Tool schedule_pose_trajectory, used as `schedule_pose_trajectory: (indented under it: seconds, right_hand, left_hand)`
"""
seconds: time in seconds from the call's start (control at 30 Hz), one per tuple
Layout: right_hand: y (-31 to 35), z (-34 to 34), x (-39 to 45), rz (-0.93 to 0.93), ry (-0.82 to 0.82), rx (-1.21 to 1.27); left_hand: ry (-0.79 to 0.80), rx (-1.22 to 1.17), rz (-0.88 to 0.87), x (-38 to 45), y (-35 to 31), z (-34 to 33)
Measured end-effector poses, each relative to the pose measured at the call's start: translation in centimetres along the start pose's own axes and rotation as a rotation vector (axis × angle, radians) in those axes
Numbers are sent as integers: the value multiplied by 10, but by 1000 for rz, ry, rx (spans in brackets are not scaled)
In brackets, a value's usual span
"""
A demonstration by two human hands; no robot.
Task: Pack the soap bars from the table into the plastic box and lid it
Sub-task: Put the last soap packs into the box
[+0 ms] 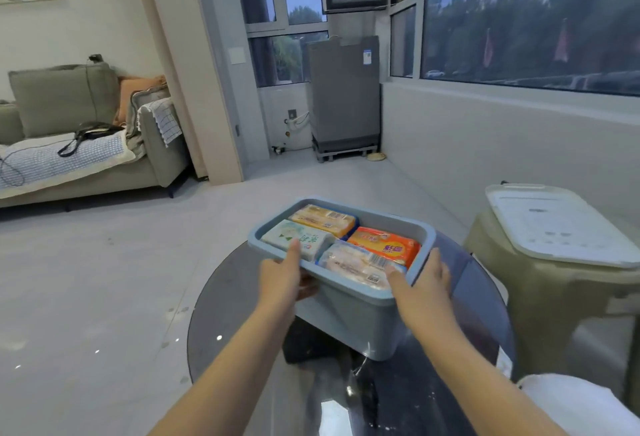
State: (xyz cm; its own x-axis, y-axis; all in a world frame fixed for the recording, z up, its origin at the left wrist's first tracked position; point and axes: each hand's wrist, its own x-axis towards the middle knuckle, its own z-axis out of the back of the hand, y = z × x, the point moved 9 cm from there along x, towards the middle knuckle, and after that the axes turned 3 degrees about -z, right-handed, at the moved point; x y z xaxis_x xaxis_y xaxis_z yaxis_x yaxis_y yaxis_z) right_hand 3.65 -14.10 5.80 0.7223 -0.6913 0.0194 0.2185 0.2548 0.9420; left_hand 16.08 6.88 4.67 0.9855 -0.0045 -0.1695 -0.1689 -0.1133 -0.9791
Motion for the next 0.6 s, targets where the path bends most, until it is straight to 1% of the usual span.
schedule_pose_trajectory:
  seconds: [0.1, 0.2, 0.27, 0.37, 0.5, 0.6]
  right_hand:
    - [-5, -9, -4, 8, 64, 175]
    - [-4, -6, 3, 26, 72, 221]
    - [-3, 1, 19, 28, 95, 258]
    - [0, 8, 56, 7, 192, 301]
    - [6, 4, 97, -1, 340, 353]
    - [5, 0, 122, -13, 384, 397]
  left_hand:
    - [-47, -108, 8, 14, -4, 12]
    - [-40, -182, 38, 12, 1, 8]
    - [-8, -273, 37, 7, 5, -2]
    - [20, -406, -1, -1, 10, -18]
    - [-41, -503, -18, -6, 17, -38]
    - [-96, -543, -22, -6, 19, -52]
